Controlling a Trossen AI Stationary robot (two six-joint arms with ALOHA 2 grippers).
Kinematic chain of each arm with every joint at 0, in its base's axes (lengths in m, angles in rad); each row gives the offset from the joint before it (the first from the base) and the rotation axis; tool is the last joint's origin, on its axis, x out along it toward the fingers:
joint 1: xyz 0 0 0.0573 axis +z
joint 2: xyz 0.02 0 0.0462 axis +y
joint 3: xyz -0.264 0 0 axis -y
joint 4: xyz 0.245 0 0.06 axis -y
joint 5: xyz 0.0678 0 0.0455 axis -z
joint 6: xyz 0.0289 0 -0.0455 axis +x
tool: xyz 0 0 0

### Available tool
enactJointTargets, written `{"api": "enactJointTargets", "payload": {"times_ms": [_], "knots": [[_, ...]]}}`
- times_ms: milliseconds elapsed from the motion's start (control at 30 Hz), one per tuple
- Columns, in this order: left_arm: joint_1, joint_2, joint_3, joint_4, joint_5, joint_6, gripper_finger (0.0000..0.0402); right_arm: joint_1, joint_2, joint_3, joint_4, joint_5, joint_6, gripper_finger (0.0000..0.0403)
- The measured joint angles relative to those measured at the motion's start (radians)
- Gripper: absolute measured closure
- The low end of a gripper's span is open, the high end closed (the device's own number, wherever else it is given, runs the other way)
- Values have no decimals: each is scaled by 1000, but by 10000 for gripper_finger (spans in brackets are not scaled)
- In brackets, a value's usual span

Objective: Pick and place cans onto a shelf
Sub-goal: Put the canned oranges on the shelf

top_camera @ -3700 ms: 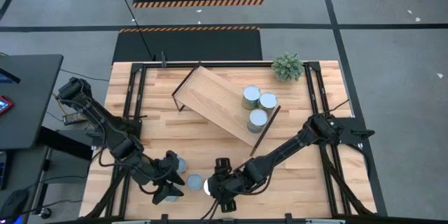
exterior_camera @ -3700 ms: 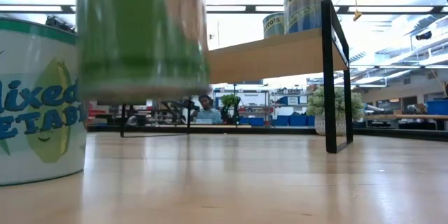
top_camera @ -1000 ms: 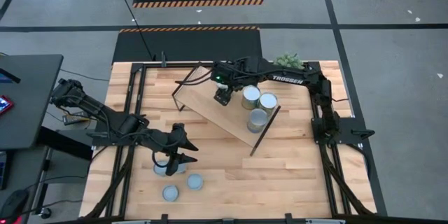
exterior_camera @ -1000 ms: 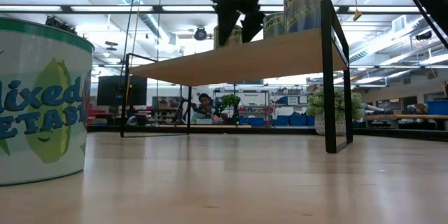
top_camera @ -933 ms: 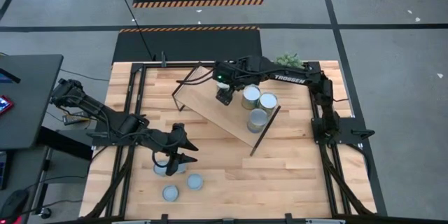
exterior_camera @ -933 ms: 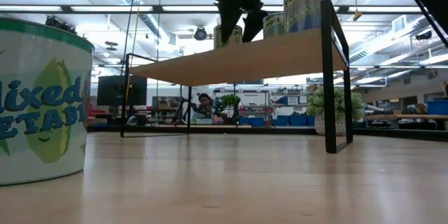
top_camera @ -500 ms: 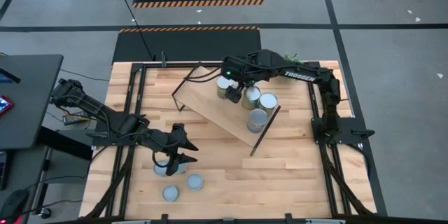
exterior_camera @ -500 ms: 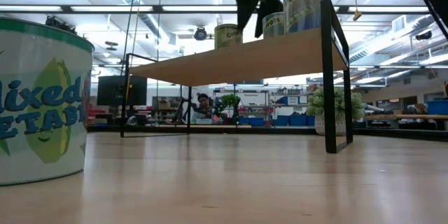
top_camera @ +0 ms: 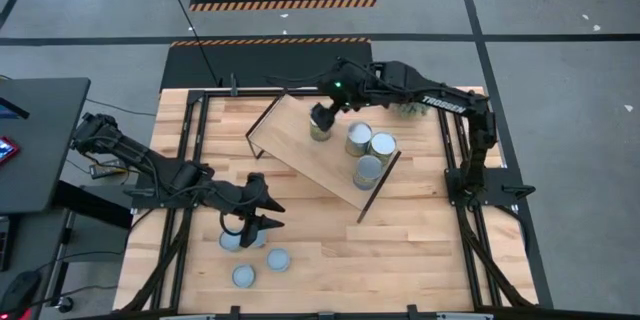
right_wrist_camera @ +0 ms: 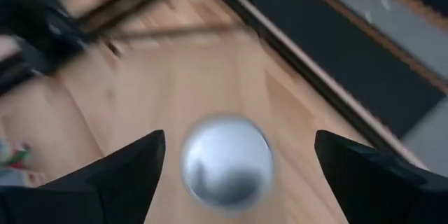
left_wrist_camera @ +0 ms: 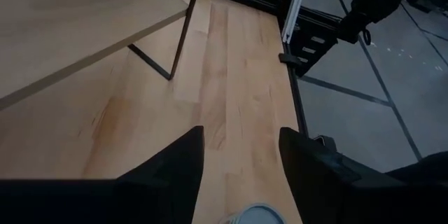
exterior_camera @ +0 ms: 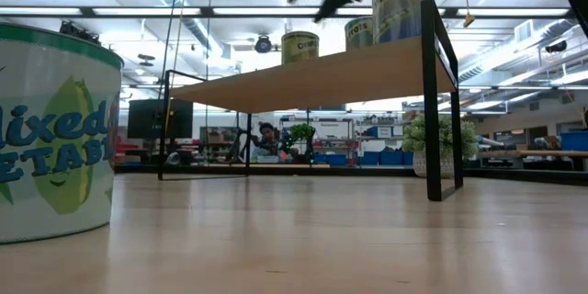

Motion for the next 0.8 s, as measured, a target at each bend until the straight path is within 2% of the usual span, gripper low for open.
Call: {"api": "enactJointTargets", "payload": {"times_ms": [100,200,400,800], "knots": [[2,0,0,0,1,-1,209,4,15,2,111,1,-79,28],[5,-2,0,0,1,-1,209,-6,42,-2,149,-3,-125,24],[9,-25,-2,-36,3,-8,209,-28,81,-4,72,-43,-123,5],[12,-34,0,-65,14,-20,209,-14,125,-7,-4,-47,-116,5]]}}
